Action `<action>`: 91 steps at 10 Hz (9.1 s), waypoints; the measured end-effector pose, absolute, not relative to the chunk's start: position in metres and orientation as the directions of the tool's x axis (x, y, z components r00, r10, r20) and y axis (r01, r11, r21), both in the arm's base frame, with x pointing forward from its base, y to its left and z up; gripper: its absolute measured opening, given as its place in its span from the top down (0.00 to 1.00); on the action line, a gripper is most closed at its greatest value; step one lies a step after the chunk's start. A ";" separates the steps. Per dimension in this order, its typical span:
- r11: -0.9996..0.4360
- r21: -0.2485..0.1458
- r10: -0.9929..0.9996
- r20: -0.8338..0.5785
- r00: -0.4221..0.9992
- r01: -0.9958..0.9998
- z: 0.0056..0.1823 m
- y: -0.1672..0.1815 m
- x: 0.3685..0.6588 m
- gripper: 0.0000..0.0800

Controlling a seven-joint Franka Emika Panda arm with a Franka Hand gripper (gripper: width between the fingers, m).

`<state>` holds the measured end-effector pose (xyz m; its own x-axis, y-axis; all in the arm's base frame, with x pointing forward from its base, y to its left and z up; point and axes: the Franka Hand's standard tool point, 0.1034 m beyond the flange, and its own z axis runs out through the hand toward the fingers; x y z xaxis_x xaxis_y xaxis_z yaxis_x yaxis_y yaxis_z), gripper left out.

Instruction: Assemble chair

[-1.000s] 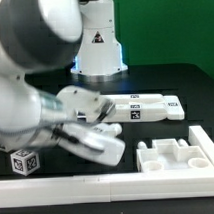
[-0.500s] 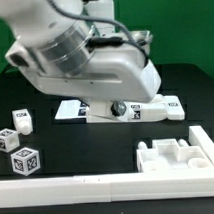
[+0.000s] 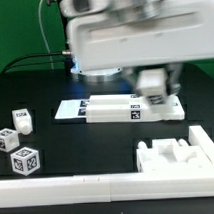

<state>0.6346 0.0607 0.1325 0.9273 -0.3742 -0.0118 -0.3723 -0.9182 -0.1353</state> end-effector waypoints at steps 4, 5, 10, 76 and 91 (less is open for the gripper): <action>-0.890 -0.200 -0.450 0.253 0.856 -0.409 0.121 0.067 0.629 0.65; -0.912 -0.195 -0.407 0.325 0.853 -0.361 0.121 0.082 0.633 0.65; -0.970 -0.101 -0.241 0.467 0.851 -0.219 0.110 0.120 0.640 0.65; -0.722 0.001 -0.688 0.113 0.717 -0.692 0.083 0.117 0.658 0.64; -0.839 0.007 -0.543 0.073 0.837 -0.545 0.084 0.109 0.652 0.19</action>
Offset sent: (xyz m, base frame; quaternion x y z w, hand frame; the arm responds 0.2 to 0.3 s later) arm 0.0000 0.0000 0.0000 0.0000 0.1938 0.0000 0.9810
